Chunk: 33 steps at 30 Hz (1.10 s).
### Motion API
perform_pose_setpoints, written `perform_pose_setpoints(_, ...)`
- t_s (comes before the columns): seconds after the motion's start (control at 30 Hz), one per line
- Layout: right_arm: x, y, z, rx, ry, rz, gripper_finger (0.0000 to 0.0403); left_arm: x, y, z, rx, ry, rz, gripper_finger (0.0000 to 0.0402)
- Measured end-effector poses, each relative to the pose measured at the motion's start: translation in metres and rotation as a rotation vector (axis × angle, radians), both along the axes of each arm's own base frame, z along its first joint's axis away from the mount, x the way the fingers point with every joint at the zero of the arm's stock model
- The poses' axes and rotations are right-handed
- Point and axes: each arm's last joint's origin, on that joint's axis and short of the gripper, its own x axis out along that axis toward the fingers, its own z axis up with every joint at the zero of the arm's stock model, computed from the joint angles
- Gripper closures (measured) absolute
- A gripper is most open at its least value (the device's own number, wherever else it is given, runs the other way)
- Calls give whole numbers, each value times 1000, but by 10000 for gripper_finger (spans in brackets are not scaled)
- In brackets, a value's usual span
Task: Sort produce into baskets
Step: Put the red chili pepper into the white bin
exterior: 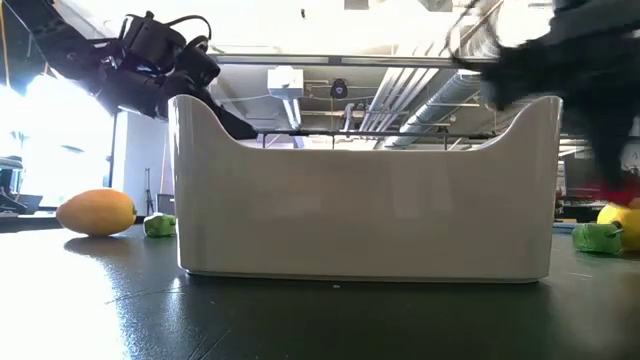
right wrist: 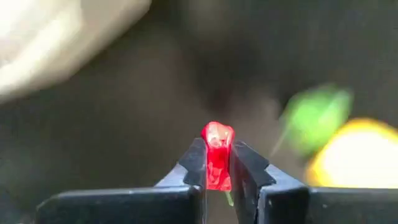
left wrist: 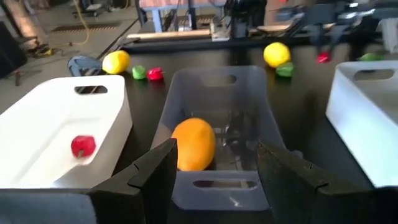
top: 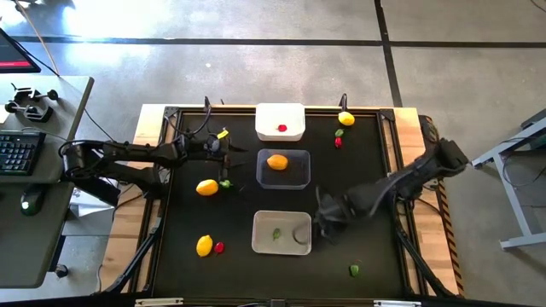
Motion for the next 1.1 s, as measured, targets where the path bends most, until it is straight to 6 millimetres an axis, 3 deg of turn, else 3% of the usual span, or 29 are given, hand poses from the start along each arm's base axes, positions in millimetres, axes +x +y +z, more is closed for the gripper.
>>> perform_pose_setpoints(0.13,24,-42,12,-189,-132,130,374,-1,4,5,2,-51,-21,202)
perform_pose_setpoints(0.37,62,-129,45,-454,-348,181,374,-3,9,7,-13,-77,-25,202)
perform_pose_setpoints(0.57,72,-205,67,-608,-475,147,374,-4,9,4,-28,-45,-11,202)
perform_pose_setpoints(0.83,87,-284,49,-583,-460,152,373,-5,9,-2,-63,9,-4,202)
perform_pose_setpoints(1.1,111,-323,38,-549,-379,162,362,-10,6,-13,-158,125,9,202)
